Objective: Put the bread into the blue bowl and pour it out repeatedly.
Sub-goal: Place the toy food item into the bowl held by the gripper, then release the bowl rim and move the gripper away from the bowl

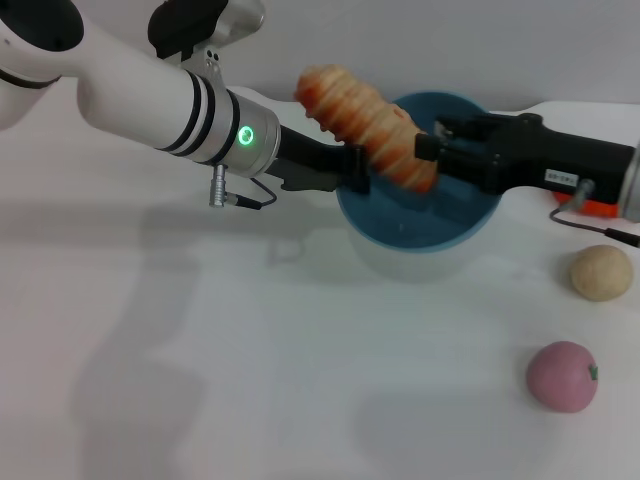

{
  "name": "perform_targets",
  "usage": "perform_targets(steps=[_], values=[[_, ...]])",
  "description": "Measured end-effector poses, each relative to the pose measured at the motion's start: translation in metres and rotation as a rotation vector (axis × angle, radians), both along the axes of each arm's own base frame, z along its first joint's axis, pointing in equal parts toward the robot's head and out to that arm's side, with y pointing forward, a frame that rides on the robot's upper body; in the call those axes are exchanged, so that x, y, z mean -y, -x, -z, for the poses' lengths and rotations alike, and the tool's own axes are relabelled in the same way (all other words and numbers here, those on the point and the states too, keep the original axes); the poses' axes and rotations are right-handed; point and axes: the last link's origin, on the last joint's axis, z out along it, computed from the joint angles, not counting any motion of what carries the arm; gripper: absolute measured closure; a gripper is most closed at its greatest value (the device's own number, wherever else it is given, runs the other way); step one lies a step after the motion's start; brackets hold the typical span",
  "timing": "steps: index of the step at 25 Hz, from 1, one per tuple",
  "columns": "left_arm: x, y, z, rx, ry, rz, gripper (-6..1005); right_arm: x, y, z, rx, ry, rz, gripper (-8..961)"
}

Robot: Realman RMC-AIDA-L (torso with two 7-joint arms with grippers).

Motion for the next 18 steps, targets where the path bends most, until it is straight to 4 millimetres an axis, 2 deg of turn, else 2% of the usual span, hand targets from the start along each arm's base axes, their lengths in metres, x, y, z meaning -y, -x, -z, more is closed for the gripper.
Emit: perform_targets(steps=[4, 11, 18], values=[[-0.002, 0.002, 0.0, -0.008, -0.011, -0.004, 989, 0.005, -0.005, -0.009, -0.002, -0.029, 0.003, 519], [-0.003, 0.008, -0.001, -0.021, -0.025, -0.015, 988, 0.014, -0.018, -0.03, -0.032, -0.086, 0.043, 504], [0.001, 0.015, 0.003, -0.049, -0.004, -0.018, 987, 0.026, -0.04, -0.071, -0.162, -0.208, 0.107, 505]])
